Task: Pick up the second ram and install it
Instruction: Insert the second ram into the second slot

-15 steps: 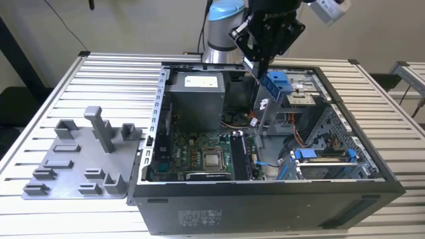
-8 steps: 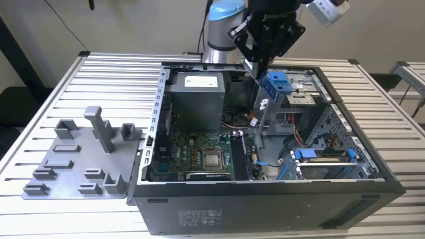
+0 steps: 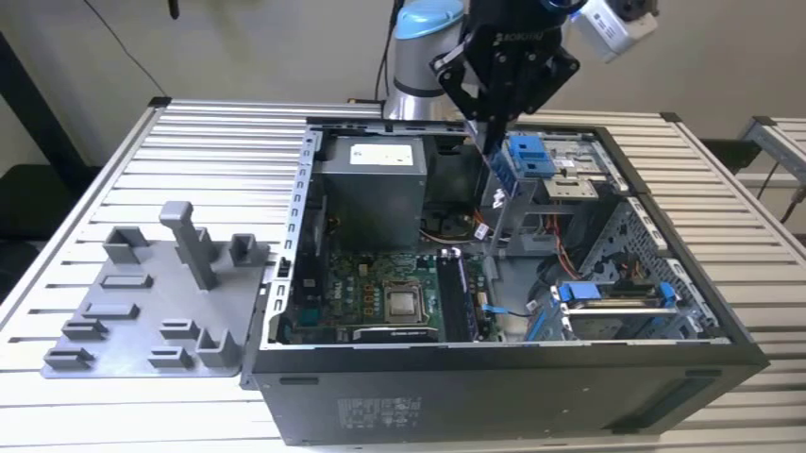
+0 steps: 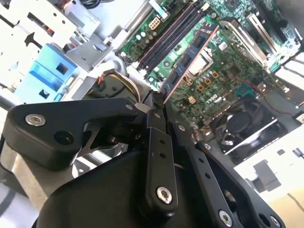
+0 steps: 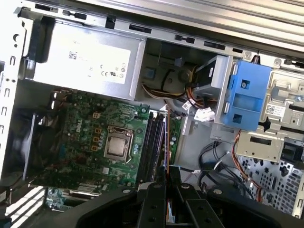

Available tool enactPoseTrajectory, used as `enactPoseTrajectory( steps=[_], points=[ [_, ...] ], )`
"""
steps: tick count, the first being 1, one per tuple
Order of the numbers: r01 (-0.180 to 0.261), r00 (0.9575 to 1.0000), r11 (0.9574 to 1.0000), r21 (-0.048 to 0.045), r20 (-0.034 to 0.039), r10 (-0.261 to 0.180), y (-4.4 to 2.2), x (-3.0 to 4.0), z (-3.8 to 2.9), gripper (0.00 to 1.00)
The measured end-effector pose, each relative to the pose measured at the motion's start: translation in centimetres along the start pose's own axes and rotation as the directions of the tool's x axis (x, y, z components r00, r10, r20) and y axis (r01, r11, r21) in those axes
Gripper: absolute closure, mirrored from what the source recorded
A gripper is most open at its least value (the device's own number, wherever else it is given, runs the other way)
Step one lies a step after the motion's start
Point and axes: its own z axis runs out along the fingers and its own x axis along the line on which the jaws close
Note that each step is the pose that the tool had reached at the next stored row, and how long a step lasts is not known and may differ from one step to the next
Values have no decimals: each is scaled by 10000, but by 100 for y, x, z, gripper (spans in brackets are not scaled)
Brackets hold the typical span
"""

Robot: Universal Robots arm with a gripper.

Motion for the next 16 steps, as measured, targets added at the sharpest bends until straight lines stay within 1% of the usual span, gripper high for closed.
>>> enactPoseTrajectory(
  steps=[3,6,10,12,13,14,16],
  points=[
    [-512,9987,9987,21,2,512,0,1,14,85],
    [-1048,9945,9945,43,5,1048,0,2,39,85],
    [-1758,9844,9844,70,10,1758,0,3,72,85],
    [-2030,9792,9792,83,13,2030,-1,4,88,85],
    [-2101,9777,9776,88,10,2101,-1,3,98,85],
    [-2110,9775,9774,93,-31,2110,-1,-2,105,85],
    [-2107,9773,9775,114,-182,2109,-4,-20,114,85]
  ],
)
